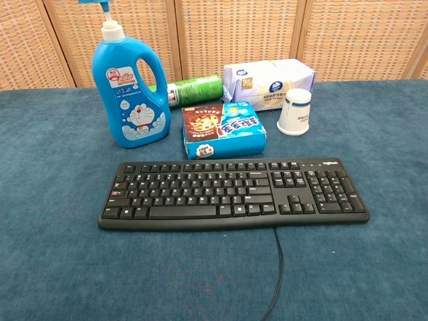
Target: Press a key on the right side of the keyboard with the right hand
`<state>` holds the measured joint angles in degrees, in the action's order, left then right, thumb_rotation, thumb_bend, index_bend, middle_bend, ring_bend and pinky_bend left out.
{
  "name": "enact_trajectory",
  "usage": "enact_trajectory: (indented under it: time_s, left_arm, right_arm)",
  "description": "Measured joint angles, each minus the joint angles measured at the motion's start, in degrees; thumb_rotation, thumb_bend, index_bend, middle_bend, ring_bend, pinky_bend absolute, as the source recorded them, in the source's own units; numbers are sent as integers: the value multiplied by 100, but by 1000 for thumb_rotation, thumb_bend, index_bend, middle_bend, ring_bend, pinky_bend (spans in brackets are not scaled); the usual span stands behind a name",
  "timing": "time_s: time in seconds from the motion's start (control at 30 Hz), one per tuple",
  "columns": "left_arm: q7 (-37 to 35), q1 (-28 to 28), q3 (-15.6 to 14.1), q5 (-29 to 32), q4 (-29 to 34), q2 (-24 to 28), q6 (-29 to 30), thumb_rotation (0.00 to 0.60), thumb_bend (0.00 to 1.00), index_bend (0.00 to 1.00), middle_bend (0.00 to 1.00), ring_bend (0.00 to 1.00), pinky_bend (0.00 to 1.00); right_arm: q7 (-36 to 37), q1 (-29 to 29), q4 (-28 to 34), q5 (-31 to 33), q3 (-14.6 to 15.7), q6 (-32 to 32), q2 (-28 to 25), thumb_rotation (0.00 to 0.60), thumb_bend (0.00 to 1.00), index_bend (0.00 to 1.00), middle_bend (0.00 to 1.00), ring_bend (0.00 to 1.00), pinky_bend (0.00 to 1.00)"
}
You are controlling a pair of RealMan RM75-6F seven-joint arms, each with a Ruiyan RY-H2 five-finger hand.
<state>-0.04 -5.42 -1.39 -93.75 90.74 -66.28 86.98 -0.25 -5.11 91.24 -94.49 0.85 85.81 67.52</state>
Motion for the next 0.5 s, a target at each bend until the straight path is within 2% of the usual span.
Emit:
enact_trajectory:
  time_s: [0.5]
  left_arm:
    - [-4,-20,-17,-44,3,-1,-20,600,0,0,0,0,0]
  right_arm:
    - [72,5,20,-3,14,-9,-38,600,414,0,0,0,207]
